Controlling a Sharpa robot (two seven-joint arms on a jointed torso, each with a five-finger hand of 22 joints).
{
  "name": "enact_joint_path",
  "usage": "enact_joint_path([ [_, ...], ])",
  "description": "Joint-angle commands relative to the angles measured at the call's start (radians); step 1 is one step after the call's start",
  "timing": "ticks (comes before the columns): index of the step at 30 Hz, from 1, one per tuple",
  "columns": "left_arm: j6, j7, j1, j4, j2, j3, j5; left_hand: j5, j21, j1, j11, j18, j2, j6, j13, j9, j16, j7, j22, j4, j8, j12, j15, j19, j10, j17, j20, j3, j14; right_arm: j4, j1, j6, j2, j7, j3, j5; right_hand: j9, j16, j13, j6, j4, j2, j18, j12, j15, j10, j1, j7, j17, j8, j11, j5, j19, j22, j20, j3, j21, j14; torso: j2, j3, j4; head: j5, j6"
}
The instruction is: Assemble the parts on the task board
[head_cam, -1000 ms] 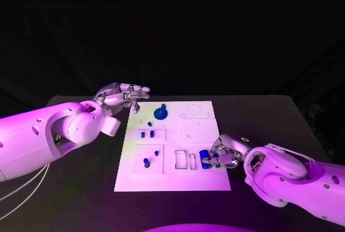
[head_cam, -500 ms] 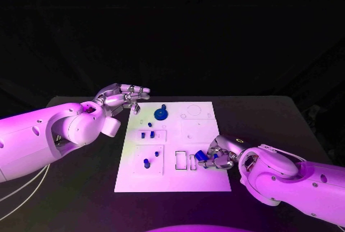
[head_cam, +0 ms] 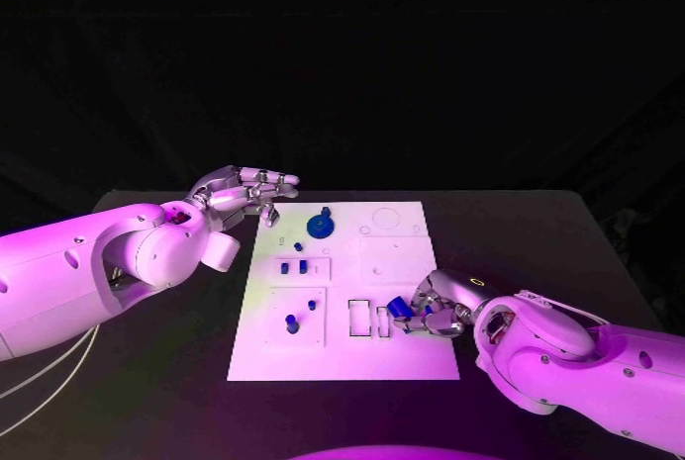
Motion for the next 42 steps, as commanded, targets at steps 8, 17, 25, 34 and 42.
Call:
enact_joint_path([
  [8,0.022,0.003,0.0,0.002,0.0,0.0,-0.003,0.001,-0.007,-0.011,0.001,0.014,0.0,-0.005,0.002,-0.001,-0.002,0.001,-0.003,0.003,-0.006,0.004,0.001,-0.002,-0.008,-0.002,0.005,-0.005,-0.007,0.07,0.013,-0.152,-0.015,0.01,0.007,0.08,0.024,0.009,0.031,0.02,0.004,0.009,-0.007,-0.002,-0.014,0.008,0.015,-0.012,0.144,0.019,-0.005,0.084,0.105,0.263,-0.01,-0.01,0.004,0.082,-0.001,-0.0002,-0.0001,-0.001,0.0],
  [17,0.023,0.002,-0.001,0.001,0.002,0.0,-0.003,0.001,-0.01,-0.011,0.002,0.014,-0.001,-0.007,0.001,-0.002,-0.002,0.001,-0.005,0.003,-0.007,0.004,0.001,-0.002,-0.01,-0.003,0.005,-0.006,-0.007,0.056,0.02,-0.07,0.04,0.013,0.009,0.133,0.032,0.01,0.035,0.026,0.008,0.016,-0.007,-0.002,-0.017,0.012,0.008,-0.016,0.146,0.024,-0.008,0.087,0.105,0.263,-0.013,-0.016,0.004,0.082,0.0,-0.0004,0.0008,0.008,-0.001],
  [25,0.027,0.001,-0.001,-0.002,0.009,0.0,-0.003,0.001,-0.009,-0.011,0.002,0.014,-0.001,-0.008,0.001,-0.002,-0.002,0.001,-0.005,0.003,-0.007,0.004,0.001,-0.002,-0.01,-0.003,0.005,-0.006,-0.007,0.023,0.016,0.01,0.105,0.011,0.009,0.164,0.052,0.01,0.036,0.028,0.011,0.039,-0.007,-0.009,-0.019,0.015,-0.071,-0.019,0.146,0.032,-0.01,0.04,0.105,0.263,-0.015,-0.054,0.004,0.082,0.001,0.0003,0.001,0.013,-0.004],
  [34,0.029,0.001,-0.001,-0.002,0.011,0.0,-0.003,0.002,-0.01,-0.011,0.002,0.014,0.0,-0.008,0.001,-0.002,-0.002,0.001,-0.006,0.003,-0.007,0.005,0.001,-0.002,-0.01,-0.003,0.005,-0.005,-0.008,-0.011,0.016,0.019,0.134,-0.004,0.009,0.159,0.071,0.011,0.043,0.034,0.012,0.06,-0.007,-0.01,-0.022,0.02,-0.117,-0.025,0.147,0.044,-0.015,0.018,0.105,0.263,-0.018,-0.078,0.004,0.083,0.0,0.0002,0.0,0.017,-0.007],
  [42,0.031,0.0,-0.001,-0.002,0.011,0.0,-0.003,0.002,-0.01,-0.011,0.002,0.014,0.0,-0.008,0.001,-0.002,-0.002,0.001,-0.006,0.003,-0.007,0.005,0.001,-0.002,-0.01,-0.003,0.005,-0.005,-0.008,-0.03,0.016,0.013,0.146,-0.015,0.009,0.124,0.087,0.01,0.044,0.035,0.012,0.071,-0.007,-0.014,-0.025,0.02,-0.142,-0.028,0.146,0.054,-0.018,-0.008,0.105,0.263,-0.021,-0.096,0.004,0.082,-0.001,0.0005,-0.0002,0.02,-0.007],
])
